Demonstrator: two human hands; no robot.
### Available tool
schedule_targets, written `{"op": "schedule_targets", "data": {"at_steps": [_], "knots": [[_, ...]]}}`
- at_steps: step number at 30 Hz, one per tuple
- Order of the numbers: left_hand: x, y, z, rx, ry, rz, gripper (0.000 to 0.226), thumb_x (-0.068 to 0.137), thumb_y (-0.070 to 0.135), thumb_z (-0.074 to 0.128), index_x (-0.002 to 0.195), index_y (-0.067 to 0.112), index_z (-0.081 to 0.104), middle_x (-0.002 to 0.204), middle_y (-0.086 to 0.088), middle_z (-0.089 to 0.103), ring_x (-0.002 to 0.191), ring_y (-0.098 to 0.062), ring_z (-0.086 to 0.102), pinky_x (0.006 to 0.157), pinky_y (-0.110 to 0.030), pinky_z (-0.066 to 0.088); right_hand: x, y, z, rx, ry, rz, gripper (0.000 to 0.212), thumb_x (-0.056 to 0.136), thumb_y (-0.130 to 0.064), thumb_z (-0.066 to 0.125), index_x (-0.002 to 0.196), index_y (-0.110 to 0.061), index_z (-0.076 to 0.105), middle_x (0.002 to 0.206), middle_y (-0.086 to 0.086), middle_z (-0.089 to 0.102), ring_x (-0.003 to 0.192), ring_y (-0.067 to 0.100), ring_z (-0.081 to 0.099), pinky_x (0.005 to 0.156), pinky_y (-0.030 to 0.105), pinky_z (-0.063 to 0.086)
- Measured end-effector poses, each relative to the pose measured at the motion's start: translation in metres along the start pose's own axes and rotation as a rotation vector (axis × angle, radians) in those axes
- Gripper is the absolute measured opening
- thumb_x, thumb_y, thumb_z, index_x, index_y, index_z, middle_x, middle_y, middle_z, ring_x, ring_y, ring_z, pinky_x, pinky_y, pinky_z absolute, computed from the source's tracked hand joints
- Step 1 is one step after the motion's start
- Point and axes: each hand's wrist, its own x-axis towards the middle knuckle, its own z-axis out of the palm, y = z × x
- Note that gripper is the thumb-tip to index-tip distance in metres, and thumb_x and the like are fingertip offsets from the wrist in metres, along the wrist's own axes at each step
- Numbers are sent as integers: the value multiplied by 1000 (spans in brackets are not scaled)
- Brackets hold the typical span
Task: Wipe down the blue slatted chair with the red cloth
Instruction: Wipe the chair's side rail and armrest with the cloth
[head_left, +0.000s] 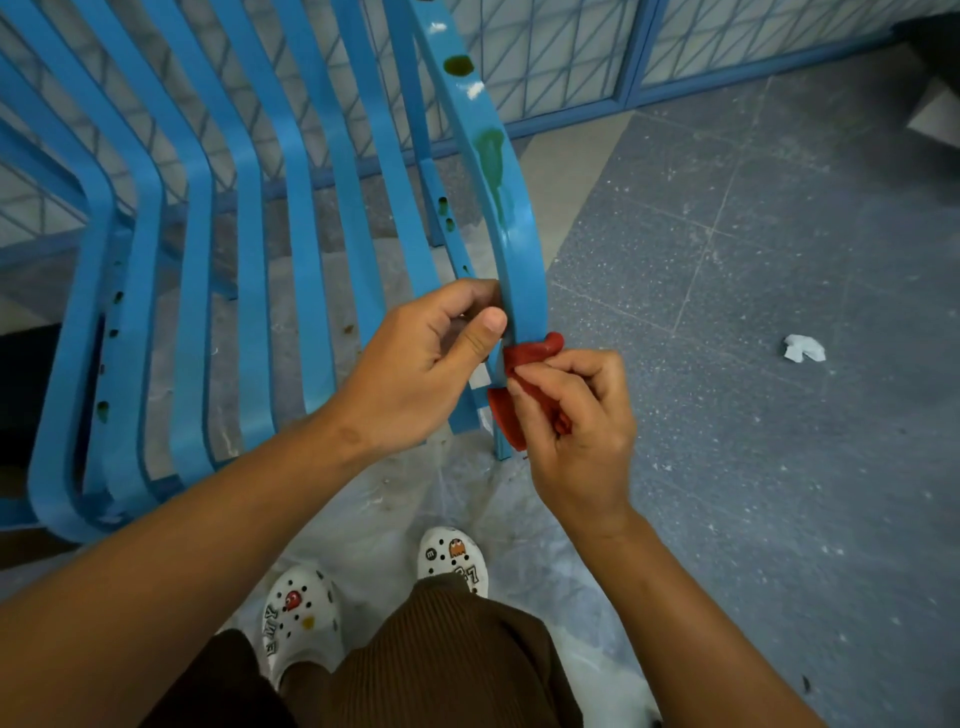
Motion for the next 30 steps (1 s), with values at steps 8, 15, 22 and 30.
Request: {"op": "schedule_targets", "data": {"at_steps": [8, 15, 22, 30], "knots": [[-6, 0, -1, -88, -37, 27, 36, 103, 28, 41, 133, 15, 57, 119, 12, 70, 115, -3, 65, 90, -17, 52, -10, 1, -8, -24, -127, 142, 20, 92, -9, 70, 111, -4, 73, 110, 4, 61, 105, -6, 55, 92, 12, 45], [4, 6, -8, -148, 91, 26, 43, 106, 40, 30, 134, 24, 59, 121, 0, 70, 115, -23, 65, 96, -54, 54, 64, -66, -41, -38, -23, -129, 31, 95, -9, 69, 125, 1, 67, 133, 14, 64, 124, 13, 61, 106, 22, 47], [20, 21, -20, -417, 87, -57, 53, 105, 42, 25, 136, 13, 57, 106, -4, 71, 98, -22, 72, 86, -39, 58, 100, -55, -8, -194, -126, -259, 25, 98, -11, 67, 121, -3, 72, 137, 15, 63, 133, 31, 57, 112, 32, 46], [44, 25, -32, -538, 108, -173, 36, 108, 25, 41, 127, 3, 61, 95, -8, 73, 82, -21, 72, 74, -32, 58, 73, -35, -9, -187, -73, -354, 25, 98, -6, 67, 122, 3, 69, 135, 22, 62, 130, 33, 59, 107, 45, 51]]}}
